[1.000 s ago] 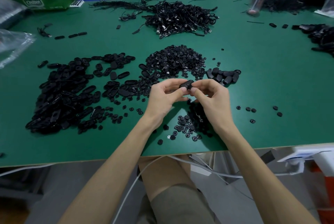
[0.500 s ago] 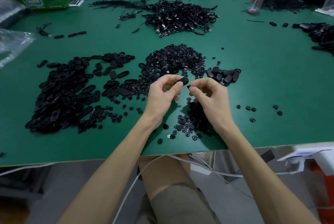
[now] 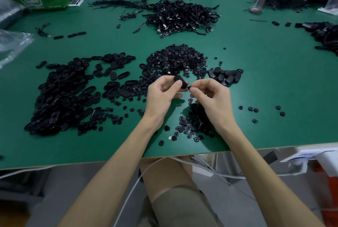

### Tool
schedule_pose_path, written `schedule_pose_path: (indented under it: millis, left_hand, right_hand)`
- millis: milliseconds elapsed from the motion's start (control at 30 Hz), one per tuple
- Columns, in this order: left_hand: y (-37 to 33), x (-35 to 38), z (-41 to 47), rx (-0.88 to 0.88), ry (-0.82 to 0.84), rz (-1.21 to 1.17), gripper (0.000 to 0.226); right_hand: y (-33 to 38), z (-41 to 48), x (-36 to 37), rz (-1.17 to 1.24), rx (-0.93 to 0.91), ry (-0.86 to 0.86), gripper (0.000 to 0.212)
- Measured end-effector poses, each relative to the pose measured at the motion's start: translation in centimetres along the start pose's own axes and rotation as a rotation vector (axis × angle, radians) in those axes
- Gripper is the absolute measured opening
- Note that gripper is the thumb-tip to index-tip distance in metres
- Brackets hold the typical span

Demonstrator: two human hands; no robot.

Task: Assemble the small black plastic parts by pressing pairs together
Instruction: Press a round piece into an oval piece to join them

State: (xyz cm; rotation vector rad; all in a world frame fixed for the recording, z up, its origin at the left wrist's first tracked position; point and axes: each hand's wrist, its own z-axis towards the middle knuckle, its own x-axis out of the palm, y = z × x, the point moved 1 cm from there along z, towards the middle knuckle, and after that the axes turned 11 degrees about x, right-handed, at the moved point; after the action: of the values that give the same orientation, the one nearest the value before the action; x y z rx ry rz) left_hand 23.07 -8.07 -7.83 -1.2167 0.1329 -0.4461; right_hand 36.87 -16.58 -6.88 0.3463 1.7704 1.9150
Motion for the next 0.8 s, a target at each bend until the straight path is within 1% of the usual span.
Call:
schedule_pose_path:
  millis: [67,200,300,467,800]
  left_hand:
    - [-0.09,0.02,0.05,-0.002,-0.006,0.011,0.011]
    - [-0.20,-0.10,0.11,0.000,-0.018,0.057,0.006]
    - [-0.27,-0.03,0.04,-0.016,0.028,0.058,0.008]
    - [-0.47,0.15,-0.05,-0.013,0.078,0.051,0.005]
    - [-0.09,0.32,-0.13,0.010,0.150,0.133,0.007]
  right_hand:
    - [-0.05,0.05,-0.02,-0.005,0.006,0.000,0.005]
    - [-0.03,0.10,0.03,-0.024,0.010,0.005,0.003]
    - [0.02,0.01,0.03,-0.015,0.006,-0.012,0.004]
    - [0.02,-0.04,-0.10,-0.033,0.005,-0.079,0.006]
    - [0.06,-0.06,-0.19,-0.071,0.010,-0.113,0.004]
